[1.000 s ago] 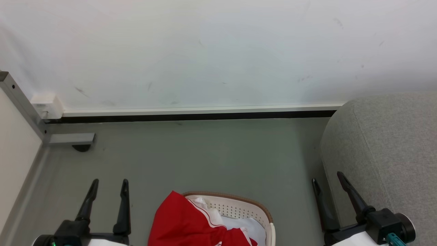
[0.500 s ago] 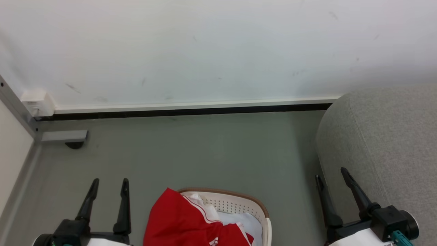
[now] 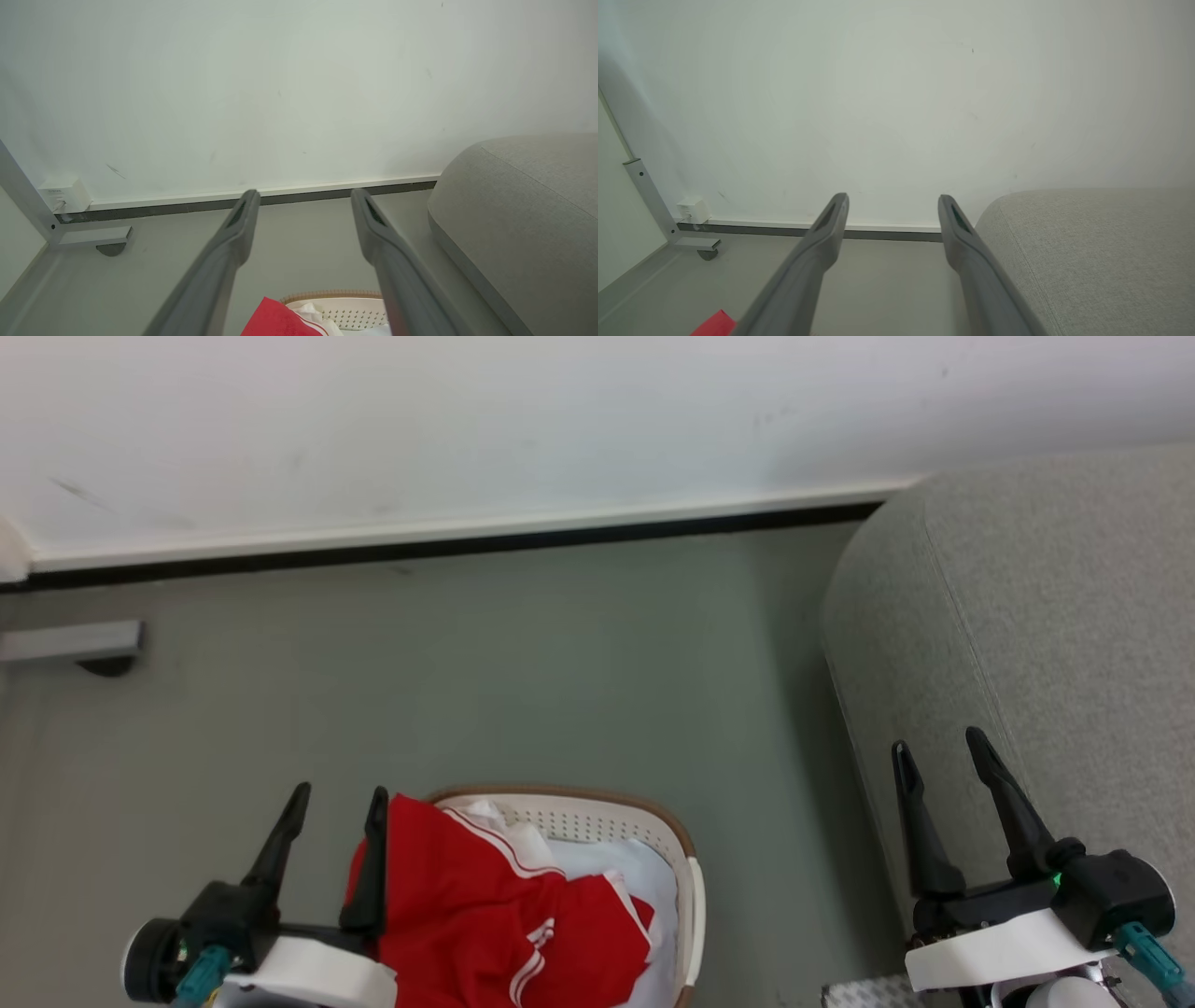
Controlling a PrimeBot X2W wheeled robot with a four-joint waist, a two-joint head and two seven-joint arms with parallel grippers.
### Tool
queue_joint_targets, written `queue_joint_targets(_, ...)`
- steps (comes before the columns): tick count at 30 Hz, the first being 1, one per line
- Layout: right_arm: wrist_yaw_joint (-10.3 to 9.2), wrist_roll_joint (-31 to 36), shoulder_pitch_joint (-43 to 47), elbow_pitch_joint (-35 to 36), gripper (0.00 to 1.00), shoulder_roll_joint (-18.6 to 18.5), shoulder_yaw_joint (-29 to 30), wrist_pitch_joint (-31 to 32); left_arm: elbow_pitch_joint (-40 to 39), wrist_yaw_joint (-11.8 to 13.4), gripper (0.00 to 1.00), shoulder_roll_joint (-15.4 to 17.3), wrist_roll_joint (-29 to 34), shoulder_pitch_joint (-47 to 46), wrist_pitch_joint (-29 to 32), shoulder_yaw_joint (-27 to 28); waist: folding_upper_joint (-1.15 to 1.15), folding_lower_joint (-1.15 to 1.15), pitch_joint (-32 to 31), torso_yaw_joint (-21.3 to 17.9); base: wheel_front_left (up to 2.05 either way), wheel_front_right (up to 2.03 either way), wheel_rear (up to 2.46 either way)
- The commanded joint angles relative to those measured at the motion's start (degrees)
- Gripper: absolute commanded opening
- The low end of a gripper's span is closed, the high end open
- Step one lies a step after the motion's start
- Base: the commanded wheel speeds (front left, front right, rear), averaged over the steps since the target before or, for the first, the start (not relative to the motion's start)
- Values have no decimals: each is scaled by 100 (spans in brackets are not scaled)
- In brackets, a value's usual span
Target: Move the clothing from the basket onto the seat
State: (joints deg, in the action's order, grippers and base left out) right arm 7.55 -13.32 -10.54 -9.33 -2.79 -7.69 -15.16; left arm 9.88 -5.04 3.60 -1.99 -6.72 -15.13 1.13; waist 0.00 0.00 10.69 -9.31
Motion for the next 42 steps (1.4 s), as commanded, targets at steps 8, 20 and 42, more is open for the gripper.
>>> queue_joint_targets(8,-12,-195,-295,285,100,-19,12,0,1115,-151,100,316,-59,-813,207,-302,0,0,956,-523,0,0,0)
queue_joint_targets(20,-12,-1012,-664,696,100,-15,54,0,2330,-246,100,1092,-583,-2038,1585,-1479,0,0,2017,-1067,0,0,0)
queue_joint_targets(42,-12,-1314,-1052,1029,100,-17,37,0,4570,-238,100,1912,-1120,-3449,3115,-3878,0,0,3049,-1494,0,0,0)
